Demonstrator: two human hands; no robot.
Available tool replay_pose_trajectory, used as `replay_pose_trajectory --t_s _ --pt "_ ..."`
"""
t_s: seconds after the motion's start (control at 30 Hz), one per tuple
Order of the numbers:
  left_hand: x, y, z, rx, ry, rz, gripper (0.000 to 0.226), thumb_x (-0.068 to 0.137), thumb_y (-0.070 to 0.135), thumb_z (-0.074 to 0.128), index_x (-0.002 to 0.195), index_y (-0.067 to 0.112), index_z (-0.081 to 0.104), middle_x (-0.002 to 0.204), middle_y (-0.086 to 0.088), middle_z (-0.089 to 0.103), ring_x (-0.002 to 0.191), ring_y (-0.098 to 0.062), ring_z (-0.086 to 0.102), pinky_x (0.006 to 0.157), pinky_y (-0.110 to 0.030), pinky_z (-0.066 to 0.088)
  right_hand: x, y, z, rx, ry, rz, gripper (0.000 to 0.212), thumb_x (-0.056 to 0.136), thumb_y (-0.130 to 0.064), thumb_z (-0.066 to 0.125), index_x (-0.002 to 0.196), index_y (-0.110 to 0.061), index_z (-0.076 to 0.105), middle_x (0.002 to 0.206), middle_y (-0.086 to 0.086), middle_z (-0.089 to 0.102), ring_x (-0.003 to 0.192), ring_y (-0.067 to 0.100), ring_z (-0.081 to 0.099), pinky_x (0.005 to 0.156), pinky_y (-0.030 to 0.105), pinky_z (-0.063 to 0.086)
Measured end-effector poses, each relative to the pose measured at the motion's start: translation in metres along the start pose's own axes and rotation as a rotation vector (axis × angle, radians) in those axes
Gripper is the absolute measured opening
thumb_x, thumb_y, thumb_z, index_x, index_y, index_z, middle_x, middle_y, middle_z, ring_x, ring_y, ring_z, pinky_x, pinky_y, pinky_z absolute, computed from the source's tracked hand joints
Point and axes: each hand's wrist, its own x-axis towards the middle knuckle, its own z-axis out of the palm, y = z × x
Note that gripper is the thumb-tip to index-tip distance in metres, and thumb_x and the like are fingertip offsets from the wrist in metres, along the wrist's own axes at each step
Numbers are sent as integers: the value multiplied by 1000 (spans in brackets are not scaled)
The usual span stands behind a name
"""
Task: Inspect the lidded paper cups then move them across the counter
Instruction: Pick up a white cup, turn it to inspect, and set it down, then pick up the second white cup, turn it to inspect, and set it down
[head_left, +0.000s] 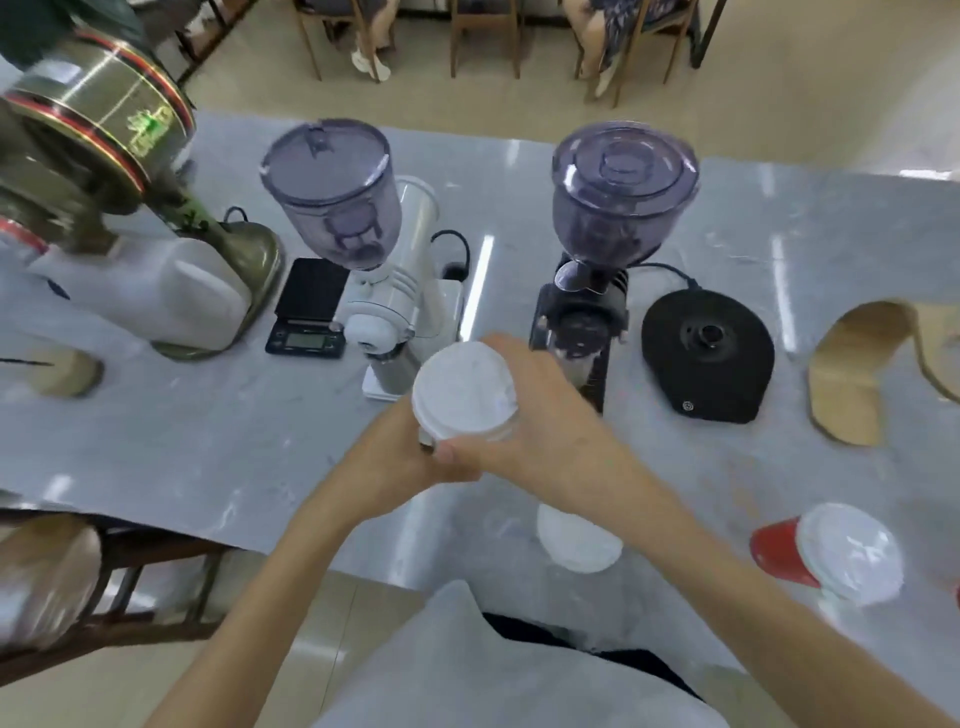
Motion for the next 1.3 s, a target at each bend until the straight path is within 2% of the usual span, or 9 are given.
replay_pose_trajectory --t_s 0.23,0.43,0.63,0.73,0.83,0.97,1.07,1.23,1.3 --pt "-17 -119 -50 83 119 -172 79 59 53 77 133 37 54 128 16 62 116 -5 58 87 -18 46 50 13 145 81 -30 113 100 68 -34 87 148 -35 28 141 2 34 124 28 49 100 44 48" --pt "-18 -174 -51 103 77 -214 63 79 14 81 136 20 56 132 -3 65 121 -21 60 99 -38 51 60 35 190 -17 -79 127 99 71 -40 83 149 -32 22 146 5 32 125 28 47 98 36 46" --pt "-30 -186 -49 -53 29 -159 64 80 14 78 137 19 49 130 0 65 119 -11 62 98 -28 52 49 29 191 -18 -146 104 111 76 -46 80 157 -37 5 159 4 19 141 27 32 112 44 37" --pt "-41 -185 -33 25 195 -317 50 83 -5 71 123 19 55 111 2 67 105 -18 64 77 -22 50 24 34 165 0 -83 31 91 88 -50 66 156 -46 5 166 -3 9 150 19 20 118 45 29" --pt "-52 -178 -11 302 138 -529 6 93 15 60 88 15 57 80 2 62 84 -25 61 67 -31 41 -17 61 120 -102 178 -85 53 98 -48 53 148 -39 38 152 -14 41 144 1 27 115 37 34" --pt "-38 -157 54 261 -46 -338 5 92 23 65 96 25 65 96 11 68 95 -14 65 82 -28 51 -55 111 71 -470 193 85 75 90 -64 53 155 -39 25 164 -2 22 153 24 4 121 45 18" --pt "0 -138 109 109 -136 -133 61 84 12 75 138 22 48 140 6 53 129 -14 51 107 -35 45 -64 133 62 -501 -9 200 96 83 -65 62 156 -45 4 167 -1 -5 152 28 -8 118 52 21" --pt "28 -120 168 -77 -226 -8 62 78 61 71 129 69 36 131 45 49 122 18 47 95 -2 41 -66 157 59 -521 81 68 83 86 -35 70 154 -40 22 159 3 15 141 29 19 102 49 47" --pt "26 -122 177 -202 -186 -4 58 82 58 71 133 62 43 137 29 55 128 3 52 103 -22 47 -64 165 51 -484 96 7 79 86 -32 69 153 -38 28 155 4 22 136 29 26 97 47 50"
